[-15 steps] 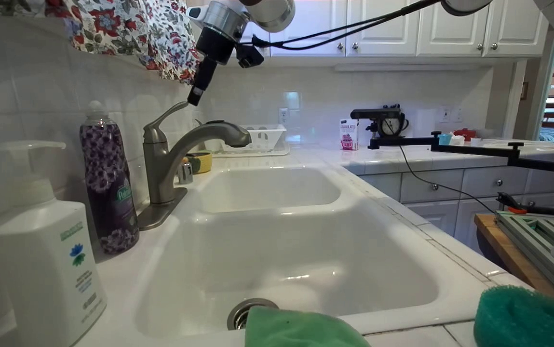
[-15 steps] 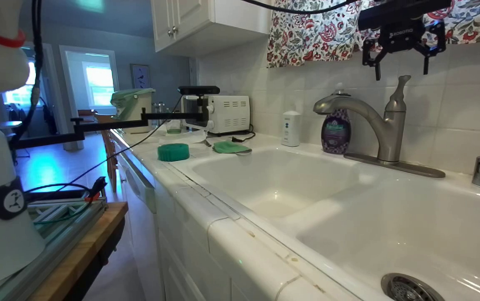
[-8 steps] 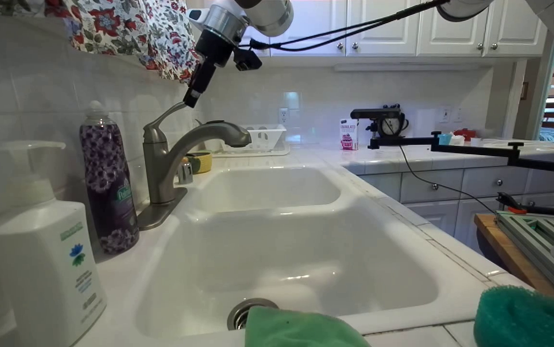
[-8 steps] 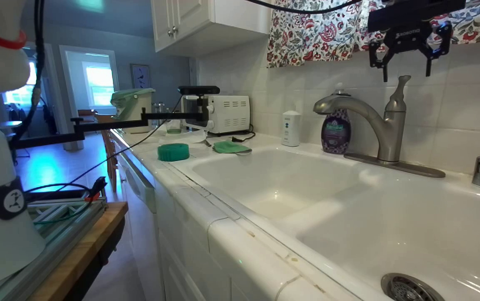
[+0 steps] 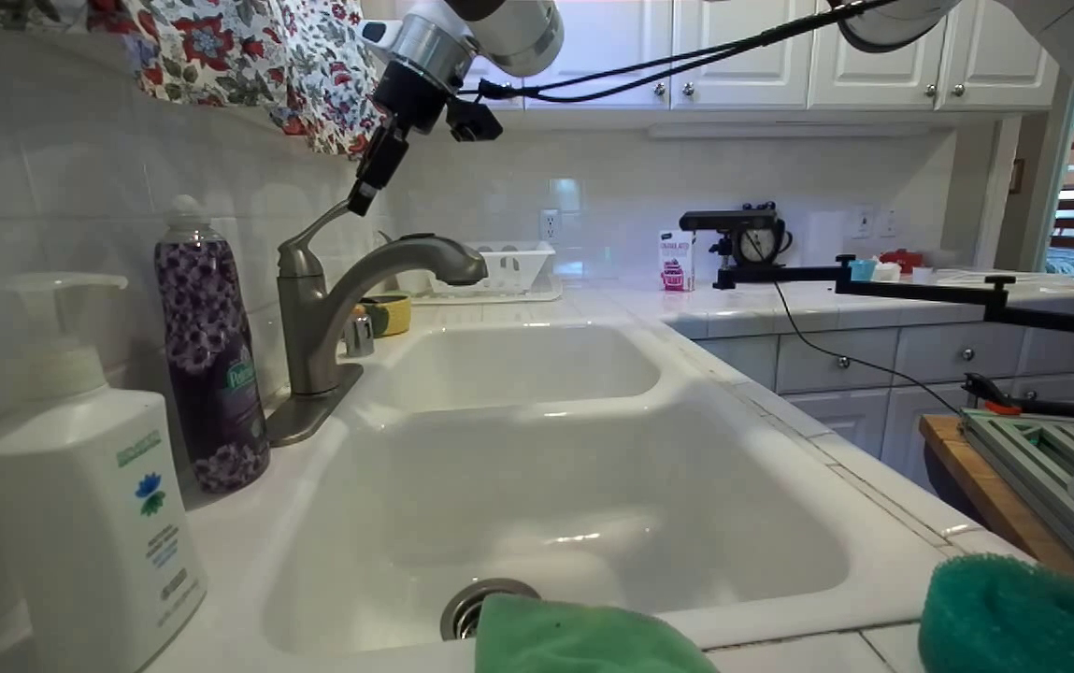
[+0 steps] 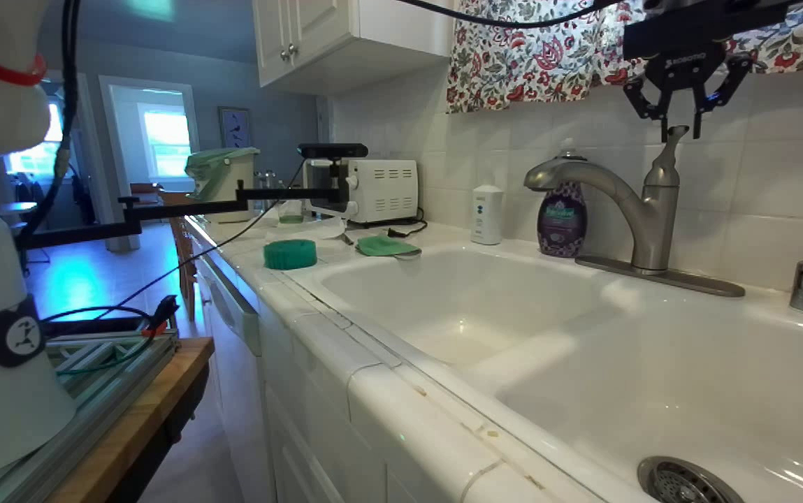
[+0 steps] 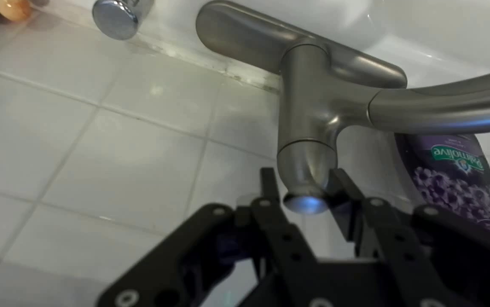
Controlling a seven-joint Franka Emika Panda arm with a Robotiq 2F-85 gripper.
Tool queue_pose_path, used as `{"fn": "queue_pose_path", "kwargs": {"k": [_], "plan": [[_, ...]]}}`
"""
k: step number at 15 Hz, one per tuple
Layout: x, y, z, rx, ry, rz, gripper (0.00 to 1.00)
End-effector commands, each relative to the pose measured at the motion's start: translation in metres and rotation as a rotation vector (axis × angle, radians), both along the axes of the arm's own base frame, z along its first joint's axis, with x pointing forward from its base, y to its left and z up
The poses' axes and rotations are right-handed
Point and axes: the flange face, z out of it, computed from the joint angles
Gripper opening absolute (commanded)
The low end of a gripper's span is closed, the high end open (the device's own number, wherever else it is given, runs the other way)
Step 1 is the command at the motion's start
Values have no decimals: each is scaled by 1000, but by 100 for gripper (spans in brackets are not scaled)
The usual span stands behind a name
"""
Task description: Open the faucet
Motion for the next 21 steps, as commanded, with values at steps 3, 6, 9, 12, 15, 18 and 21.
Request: {"fn": "queue_pose_path", "kwargs": {"k": [3,6,9,12,15,18,21], "plan": [[7,1,1,18,-24,58,21],[6,3,4,9,-27,69,14],[6,7,12,6,-46,74,10],[7,11,20,6,-63,83,7],[8,15,25,4,-77,93,7],[11,17,28,0,-93,102,7],[12,17,30,-3,-103,110,7]]}}
